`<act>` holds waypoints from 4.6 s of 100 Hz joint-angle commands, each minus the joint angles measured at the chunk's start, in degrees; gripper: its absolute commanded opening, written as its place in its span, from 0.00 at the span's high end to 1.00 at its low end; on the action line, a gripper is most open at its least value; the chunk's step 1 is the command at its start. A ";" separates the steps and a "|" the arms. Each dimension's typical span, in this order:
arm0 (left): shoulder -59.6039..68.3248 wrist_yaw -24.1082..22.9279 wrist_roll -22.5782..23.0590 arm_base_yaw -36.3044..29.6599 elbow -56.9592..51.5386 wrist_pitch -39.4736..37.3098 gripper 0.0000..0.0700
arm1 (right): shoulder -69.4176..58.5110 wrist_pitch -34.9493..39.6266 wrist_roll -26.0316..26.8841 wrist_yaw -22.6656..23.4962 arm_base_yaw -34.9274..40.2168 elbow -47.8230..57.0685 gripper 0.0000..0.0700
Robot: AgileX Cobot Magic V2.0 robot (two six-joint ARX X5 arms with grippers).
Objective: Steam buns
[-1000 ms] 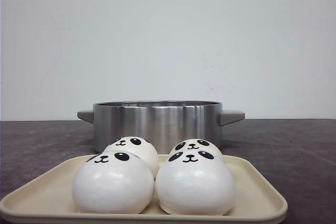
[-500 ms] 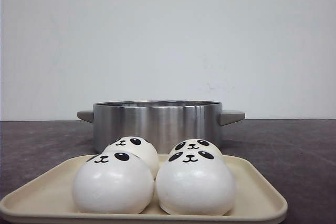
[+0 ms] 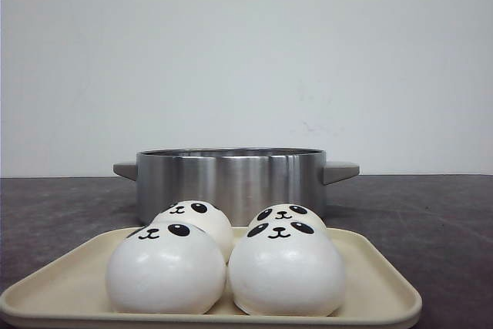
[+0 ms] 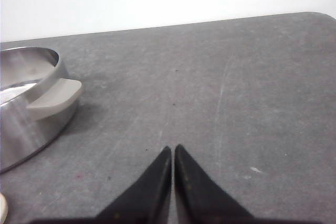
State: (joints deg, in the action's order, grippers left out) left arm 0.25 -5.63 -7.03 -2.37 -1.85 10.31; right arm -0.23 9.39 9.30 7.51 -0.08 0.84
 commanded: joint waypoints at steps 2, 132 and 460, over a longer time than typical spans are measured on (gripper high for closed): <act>-0.07 0.24 -0.09 0.13 1.05 0.37 0.98 | 0.02 -0.33 0.22 0.00 -0.04 -0.15 0.99; 5.55 14.78 -12.68 0.11 -20.09 1.53 0.98 | 0.02 -35.54 17.57 3.67 -0.07 -0.04 0.99; 43.52 29.20 -5.88 -19.82 -52.30 19.71 0.09 | -88.24 36.72 6.34 -11.96 47.32 93.72 0.99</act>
State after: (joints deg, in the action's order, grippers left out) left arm 43.48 23.33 -12.86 -21.91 -53.15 30.63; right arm -86.39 48.34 19.20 -2.17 48.27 91.35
